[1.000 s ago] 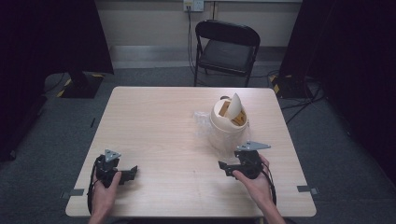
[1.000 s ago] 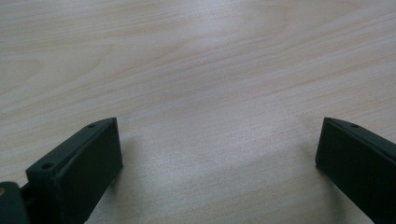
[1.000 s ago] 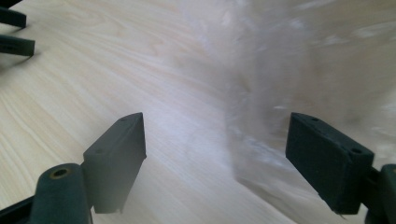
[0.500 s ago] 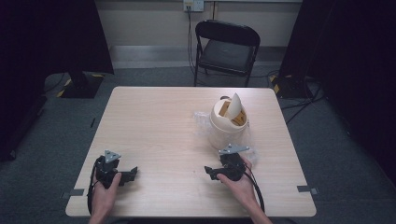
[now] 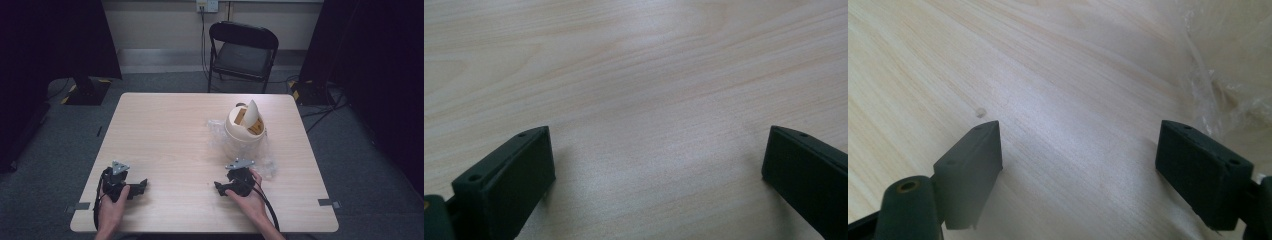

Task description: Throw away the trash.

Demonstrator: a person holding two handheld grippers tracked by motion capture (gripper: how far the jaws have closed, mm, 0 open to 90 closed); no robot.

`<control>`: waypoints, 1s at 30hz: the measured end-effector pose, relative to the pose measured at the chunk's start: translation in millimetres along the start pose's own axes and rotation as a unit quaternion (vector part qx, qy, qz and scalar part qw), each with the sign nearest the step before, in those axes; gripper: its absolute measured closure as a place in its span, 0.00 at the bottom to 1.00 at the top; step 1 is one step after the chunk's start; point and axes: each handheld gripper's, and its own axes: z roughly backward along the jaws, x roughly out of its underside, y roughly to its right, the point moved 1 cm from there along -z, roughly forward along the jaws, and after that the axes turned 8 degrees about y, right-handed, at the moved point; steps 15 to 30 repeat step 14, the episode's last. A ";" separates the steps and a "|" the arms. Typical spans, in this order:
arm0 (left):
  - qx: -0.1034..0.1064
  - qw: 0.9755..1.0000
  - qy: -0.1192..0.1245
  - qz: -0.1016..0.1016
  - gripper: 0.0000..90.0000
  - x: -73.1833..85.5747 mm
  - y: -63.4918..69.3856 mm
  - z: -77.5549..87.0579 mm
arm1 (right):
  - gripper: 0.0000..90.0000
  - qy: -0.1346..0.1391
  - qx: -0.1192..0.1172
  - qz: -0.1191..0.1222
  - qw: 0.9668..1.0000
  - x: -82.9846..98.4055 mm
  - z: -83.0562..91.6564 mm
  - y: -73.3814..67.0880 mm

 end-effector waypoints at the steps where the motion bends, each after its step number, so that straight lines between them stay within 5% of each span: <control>1: 0.000 1.000 0.000 0.000 0.00 0.0 0.0 0.0 | 0.20 0.003 0.005 0.009 1.000 1.3 -0.3 -1.4; 5: 0.001 1.000 0.000 -0.001 0.00 0.1 0.0 0.1 | 0.17 0.024 0.018 0.017 0.999 6.8 -1.4 -5.7; 30: 0.001 1.000 0.000 -0.001 0.00 0.1 0.0 0.1 | 0.17 0.025 0.023 0.013 0.999 6.4 -2.3 -6.7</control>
